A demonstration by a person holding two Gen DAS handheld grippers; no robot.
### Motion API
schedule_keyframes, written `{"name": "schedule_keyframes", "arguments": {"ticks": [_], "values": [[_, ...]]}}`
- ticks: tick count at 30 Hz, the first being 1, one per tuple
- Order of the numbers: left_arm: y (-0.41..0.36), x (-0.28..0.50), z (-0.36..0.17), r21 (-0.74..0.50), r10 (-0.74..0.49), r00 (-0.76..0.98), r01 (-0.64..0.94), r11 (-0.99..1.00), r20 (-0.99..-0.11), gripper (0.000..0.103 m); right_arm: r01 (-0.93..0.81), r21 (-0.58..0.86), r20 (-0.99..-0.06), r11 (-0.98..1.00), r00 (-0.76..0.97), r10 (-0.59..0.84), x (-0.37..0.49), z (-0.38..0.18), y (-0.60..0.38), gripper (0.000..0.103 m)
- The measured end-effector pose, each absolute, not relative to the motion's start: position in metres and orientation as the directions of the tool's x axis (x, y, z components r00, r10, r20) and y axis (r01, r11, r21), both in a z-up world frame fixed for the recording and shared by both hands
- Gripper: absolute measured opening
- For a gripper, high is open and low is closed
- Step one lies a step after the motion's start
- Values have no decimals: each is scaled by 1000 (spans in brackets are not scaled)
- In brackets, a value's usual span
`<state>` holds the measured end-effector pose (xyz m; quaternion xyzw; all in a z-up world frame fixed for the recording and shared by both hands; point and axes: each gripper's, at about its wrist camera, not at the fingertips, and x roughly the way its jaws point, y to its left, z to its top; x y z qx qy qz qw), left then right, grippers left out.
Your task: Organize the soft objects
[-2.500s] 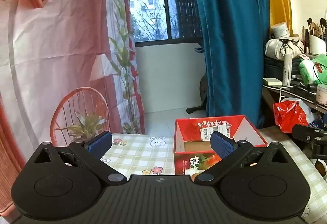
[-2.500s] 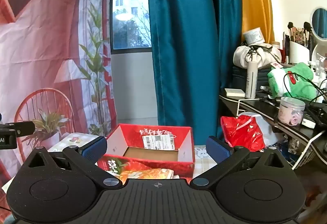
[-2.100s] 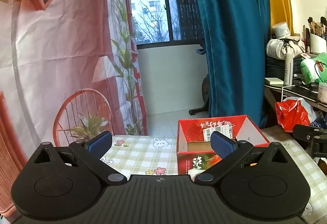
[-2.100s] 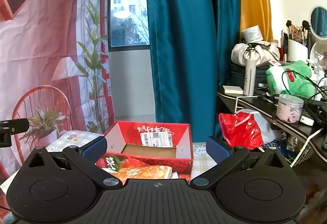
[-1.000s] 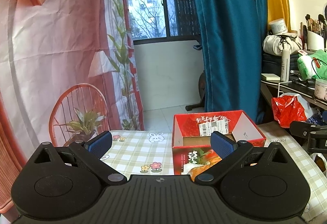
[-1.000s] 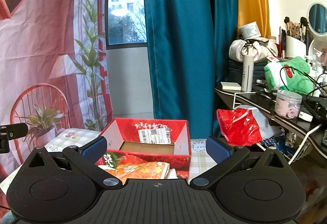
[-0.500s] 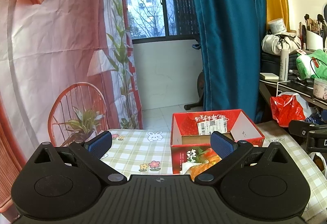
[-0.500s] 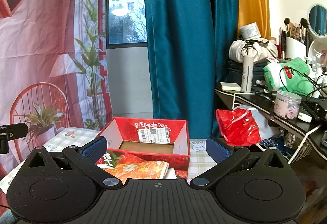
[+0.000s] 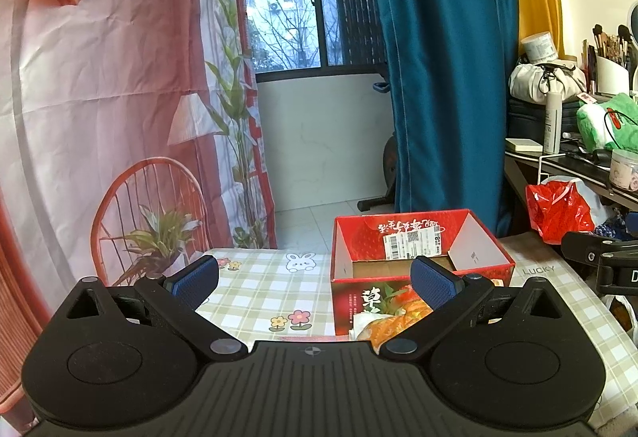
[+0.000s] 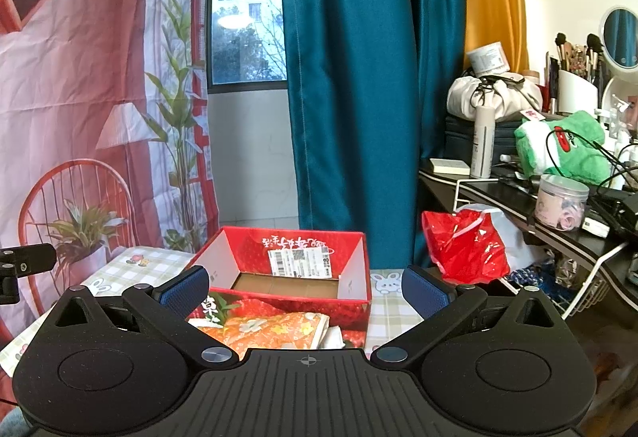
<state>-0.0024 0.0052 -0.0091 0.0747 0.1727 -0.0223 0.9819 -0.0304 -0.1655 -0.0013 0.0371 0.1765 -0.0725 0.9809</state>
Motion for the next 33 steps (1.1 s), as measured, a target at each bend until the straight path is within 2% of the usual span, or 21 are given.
{"name": "schedule_keyframes", "arguments": {"ticks": [19,25,30,33], "values": [[2,4,-19,141,-37,928,96,985,-370,103,164,46,-347,985,928,-138,-31,-6,-168,103],[5,23,-30,123,-62,911,122,985,-408,103,155,108,-316,982,942,-114,-25,-16,-181,103],[7,44,-42,130,-56,903,122,984,-427,102,139,165,-336,976,939,-77,-6,-29,-196,103],[13,59,-50,89,-86,887,142,986,-454,100,171,176,-362,969,927,-98,9,-41,-203,102]]}}
